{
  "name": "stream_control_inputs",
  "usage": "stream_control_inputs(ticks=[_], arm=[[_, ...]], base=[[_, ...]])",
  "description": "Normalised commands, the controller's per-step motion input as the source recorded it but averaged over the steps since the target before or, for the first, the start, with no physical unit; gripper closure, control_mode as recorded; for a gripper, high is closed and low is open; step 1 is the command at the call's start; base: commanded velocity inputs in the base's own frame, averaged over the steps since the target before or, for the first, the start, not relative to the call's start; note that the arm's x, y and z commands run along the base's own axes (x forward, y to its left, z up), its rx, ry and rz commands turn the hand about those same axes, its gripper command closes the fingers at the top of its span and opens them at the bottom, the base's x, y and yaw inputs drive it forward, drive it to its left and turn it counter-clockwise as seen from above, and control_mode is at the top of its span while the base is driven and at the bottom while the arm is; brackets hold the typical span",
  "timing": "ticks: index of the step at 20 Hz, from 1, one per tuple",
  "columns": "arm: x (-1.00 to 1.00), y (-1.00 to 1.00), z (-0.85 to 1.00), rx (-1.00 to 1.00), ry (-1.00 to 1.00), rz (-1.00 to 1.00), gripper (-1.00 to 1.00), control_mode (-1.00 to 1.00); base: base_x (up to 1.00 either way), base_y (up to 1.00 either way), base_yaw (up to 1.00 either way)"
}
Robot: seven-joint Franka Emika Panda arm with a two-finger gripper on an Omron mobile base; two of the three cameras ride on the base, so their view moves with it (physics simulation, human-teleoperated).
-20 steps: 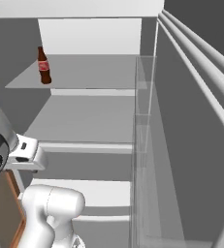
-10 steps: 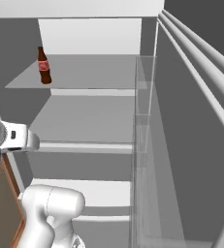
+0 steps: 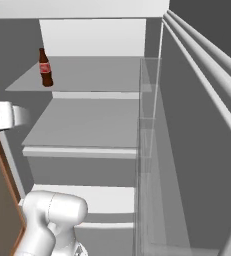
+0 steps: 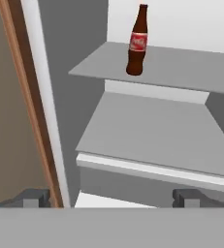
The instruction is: Open the fridge, grab two sodas, and place both sodas inside the bowl with ice on the dining counter.
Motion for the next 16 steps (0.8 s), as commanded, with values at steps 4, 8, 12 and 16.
stream_control_inputs(ticks=[4, 8, 12, 16], arm=[[0.41, 0.08, 0.16, 0.06, -0.27, 0.0, -1.0, -1.0], [0.45, 0.0, 0.05, 0.09, -0.28, 0.0, -1.0, -1.0], [0.34, 0.01, 0.25, 0.07, -0.21, 0.0, -1.0, -1.0], [0.1, 0.03, 0.45, 0.0, -0.11, 0.0, -1.0, -1.0]], base=[[0.0, 0.0, 0.0], [0.0, 0.0, 0.0], [0.0, 0.0, 0.0], [0.0, 0.0, 0.0]])
